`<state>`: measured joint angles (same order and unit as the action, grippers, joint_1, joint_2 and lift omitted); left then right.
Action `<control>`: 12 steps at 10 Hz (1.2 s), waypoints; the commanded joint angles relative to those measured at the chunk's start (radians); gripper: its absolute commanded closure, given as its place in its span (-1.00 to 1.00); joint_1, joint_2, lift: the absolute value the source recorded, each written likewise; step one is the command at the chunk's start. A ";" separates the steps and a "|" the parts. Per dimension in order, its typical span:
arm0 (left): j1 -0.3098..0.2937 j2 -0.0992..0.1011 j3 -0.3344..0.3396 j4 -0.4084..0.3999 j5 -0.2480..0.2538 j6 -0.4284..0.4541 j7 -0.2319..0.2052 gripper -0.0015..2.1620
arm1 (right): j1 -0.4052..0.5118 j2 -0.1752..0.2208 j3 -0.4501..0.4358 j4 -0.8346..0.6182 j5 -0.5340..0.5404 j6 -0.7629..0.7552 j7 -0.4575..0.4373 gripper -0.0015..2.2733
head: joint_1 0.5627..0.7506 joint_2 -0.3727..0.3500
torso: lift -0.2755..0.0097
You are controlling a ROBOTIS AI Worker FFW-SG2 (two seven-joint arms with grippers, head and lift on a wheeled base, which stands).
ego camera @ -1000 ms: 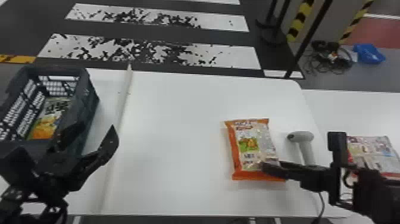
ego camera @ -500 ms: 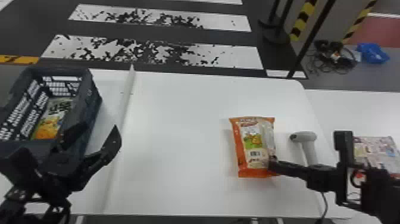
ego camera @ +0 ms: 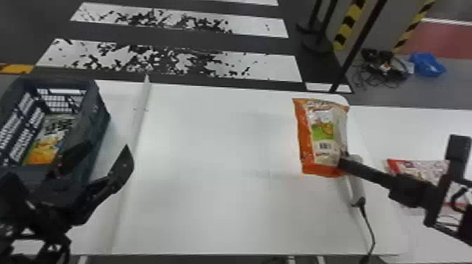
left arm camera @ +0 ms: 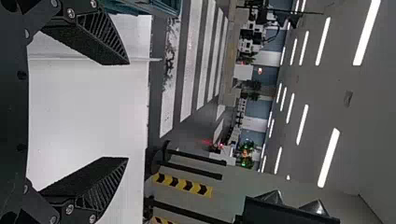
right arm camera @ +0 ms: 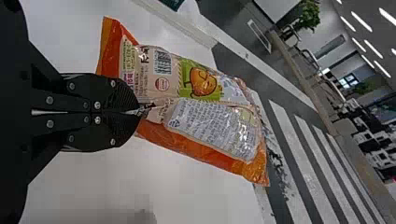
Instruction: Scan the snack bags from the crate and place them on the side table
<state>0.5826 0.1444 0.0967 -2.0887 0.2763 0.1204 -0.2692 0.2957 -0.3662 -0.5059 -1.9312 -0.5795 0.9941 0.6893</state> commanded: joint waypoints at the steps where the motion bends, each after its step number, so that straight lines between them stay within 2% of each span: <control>1: 0.005 0.001 0.000 -0.008 0.000 0.002 0.001 -0.85 | -0.001 0.004 -0.088 -0.008 -0.054 0.002 -0.056 0.99 | 0.41 -0.41 | 0.36; 3: 0.005 0.001 0.000 -0.008 0.000 0.002 0.001 -0.85 | -0.024 0.009 -0.186 0.066 -0.105 -0.019 -0.160 0.99 | 0.41 -0.63 | 0.36; 6: 0.009 0.003 0.000 -0.008 0.000 -0.001 -0.001 -0.85 | -0.049 -0.002 -0.263 0.244 -0.152 -0.142 -0.336 0.99 | 0.41 -0.94 | 0.36; 8: 0.014 0.003 0.000 -0.008 0.000 -0.004 -0.002 -0.85 | -0.078 -0.019 -0.270 0.391 -0.161 -0.228 -0.430 0.99 | 0.41 -0.94 | 0.36; 10: 0.019 0.003 0.000 -0.008 0.000 -0.008 -0.002 -0.85 | -0.113 -0.039 -0.253 0.541 -0.163 -0.341 -0.444 0.99 | 0.41 -0.94 | 0.36; 11: 0.025 0.003 0.000 -0.010 0.000 -0.017 -0.004 -0.85 | -0.132 -0.056 -0.233 0.607 -0.163 -0.390 -0.444 0.80 | 0.41 -0.94 | 0.36; 12: 0.028 0.003 0.000 -0.011 0.000 -0.020 -0.005 -0.85 | -0.142 -0.063 -0.221 0.647 -0.160 -0.427 -0.444 0.26 | 0.41 -0.94 | 0.36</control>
<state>0.6085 0.1470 0.0966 -2.0987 0.2761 0.1027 -0.2744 0.1598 -0.4236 -0.7356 -1.3085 -0.7402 0.5880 0.2453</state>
